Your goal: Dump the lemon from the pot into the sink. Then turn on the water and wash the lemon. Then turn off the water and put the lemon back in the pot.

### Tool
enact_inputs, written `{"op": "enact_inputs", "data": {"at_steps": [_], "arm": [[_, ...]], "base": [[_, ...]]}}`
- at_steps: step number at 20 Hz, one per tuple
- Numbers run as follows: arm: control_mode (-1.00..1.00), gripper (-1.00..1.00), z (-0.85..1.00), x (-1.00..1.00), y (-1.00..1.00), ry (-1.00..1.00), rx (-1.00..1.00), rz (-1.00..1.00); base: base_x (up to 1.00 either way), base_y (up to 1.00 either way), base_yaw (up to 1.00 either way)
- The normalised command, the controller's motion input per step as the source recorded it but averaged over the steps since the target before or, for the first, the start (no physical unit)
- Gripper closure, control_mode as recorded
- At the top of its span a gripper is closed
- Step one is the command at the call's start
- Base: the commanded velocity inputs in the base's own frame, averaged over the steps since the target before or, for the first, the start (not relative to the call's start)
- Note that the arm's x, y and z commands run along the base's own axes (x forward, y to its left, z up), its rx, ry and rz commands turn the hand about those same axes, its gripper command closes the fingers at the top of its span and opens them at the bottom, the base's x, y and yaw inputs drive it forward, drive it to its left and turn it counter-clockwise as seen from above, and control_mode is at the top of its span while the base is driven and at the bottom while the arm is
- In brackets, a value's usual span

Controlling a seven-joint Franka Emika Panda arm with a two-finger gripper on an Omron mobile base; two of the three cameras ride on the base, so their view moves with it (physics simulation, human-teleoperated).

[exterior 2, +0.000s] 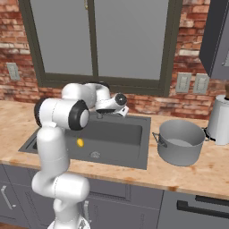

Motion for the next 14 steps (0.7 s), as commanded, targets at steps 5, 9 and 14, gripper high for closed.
{"op": "enact_inputs", "data": {"at_steps": [5,9,14], "arm": [[-1.00,-1.00,-0.14,0.31,0.02,0.00,0.00,0.00],[-1.00,-1.00,-0.13,0.28,0.00,0.00,0.00,0.00],[-1.00,-1.00,-0.18,0.25,0.00,0.00,0.00,0.00]], "base": [[0.00,0.00,0.00],[0.00,0.00,0.00],[0.00,0.00,0.00]]}}
